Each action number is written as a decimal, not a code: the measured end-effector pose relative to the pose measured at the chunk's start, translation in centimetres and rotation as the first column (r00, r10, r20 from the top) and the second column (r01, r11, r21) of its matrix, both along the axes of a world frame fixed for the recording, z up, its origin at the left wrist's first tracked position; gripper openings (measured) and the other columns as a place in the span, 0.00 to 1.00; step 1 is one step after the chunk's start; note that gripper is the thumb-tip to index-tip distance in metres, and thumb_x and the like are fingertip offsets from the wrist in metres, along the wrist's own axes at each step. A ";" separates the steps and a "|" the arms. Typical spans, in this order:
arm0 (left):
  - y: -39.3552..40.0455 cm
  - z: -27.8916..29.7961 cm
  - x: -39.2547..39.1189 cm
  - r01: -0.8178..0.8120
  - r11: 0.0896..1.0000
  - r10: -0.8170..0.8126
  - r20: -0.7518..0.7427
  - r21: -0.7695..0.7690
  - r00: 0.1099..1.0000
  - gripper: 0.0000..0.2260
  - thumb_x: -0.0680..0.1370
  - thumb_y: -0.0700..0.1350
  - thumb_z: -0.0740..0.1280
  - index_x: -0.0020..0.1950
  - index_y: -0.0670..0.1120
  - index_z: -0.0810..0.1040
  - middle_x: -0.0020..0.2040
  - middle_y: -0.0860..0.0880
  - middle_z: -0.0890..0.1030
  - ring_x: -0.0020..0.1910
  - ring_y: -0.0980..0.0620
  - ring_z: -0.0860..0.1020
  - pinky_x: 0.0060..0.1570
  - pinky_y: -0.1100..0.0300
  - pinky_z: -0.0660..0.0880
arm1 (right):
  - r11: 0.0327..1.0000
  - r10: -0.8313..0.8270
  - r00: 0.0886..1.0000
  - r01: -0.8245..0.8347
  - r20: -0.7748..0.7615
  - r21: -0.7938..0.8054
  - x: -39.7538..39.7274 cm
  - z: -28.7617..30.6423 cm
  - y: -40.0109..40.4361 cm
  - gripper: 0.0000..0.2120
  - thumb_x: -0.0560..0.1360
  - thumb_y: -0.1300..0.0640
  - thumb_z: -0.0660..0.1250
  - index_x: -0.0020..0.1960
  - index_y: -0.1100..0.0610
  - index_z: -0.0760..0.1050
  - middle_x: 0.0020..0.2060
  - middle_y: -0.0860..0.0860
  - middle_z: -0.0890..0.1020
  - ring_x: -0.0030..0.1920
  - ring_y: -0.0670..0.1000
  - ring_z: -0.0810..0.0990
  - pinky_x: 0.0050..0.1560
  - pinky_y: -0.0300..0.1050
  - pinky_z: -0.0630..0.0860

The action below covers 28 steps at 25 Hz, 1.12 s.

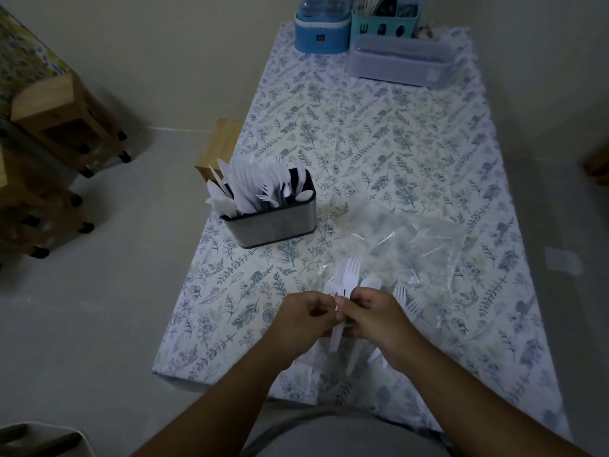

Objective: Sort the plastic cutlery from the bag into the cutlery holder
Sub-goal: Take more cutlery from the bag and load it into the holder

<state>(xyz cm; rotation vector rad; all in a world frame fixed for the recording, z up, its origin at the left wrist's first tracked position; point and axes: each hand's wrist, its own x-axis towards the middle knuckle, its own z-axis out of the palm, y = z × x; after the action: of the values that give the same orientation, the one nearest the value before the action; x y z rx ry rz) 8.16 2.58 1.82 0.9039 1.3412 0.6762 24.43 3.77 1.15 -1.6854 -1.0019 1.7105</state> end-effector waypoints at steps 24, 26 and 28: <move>1.7 -3.7 -1.0 0.048 0.992 0.045 -0.681 0.117 0.731 0.08 0.75 0.47 0.74 0.51 0.45 0.82 0.44 0.52 0.83 0.40 0.56 0.79 0.36 0.75 0.67 | 0.981 -0.143 0.988 0.134 -0.058 -0.138 2.7 -1.6 -1.6 0.08 0.80 0.60 0.67 0.50 0.61 0.85 0.43 0.60 0.86 0.40 0.55 0.85 0.45 0.50 0.85; 1.6 -2.7 -1.2 -0.001 0.985 0.114 -0.638 0.175 0.762 0.07 0.75 0.46 0.75 0.49 0.46 0.82 0.42 0.53 0.83 0.40 0.57 0.81 0.38 0.72 0.72 | 0.987 -0.120 0.992 0.115 -0.045 -0.108 2.7 -1.6 -1.6 0.09 0.81 0.60 0.67 0.49 0.61 0.85 0.44 0.61 0.86 0.41 0.55 0.85 0.46 0.50 0.85; 1.4 -1.8 -0.8 -0.047 0.982 0.138 -0.526 0.183 0.839 0.06 0.73 0.45 0.76 0.48 0.47 0.82 0.40 0.53 0.84 0.40 0.57 0.82 0.41 0.68 0.77 | 0.993 -0.100 0.994 0.097 -0.045 -0.066 2.5 -1.5 -1.6 0.10 0.81 0.61 0.66 0.48 0.63 0.84 0.45 0.63 0.86 0.42 0.55 0.86 0.45 0.49 0.85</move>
<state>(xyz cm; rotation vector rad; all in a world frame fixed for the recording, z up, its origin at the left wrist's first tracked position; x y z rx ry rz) 7.34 4.03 0.02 1.2277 1.8601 0.6364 26.88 2.18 -0.31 -1.6961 -0.8359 1.7271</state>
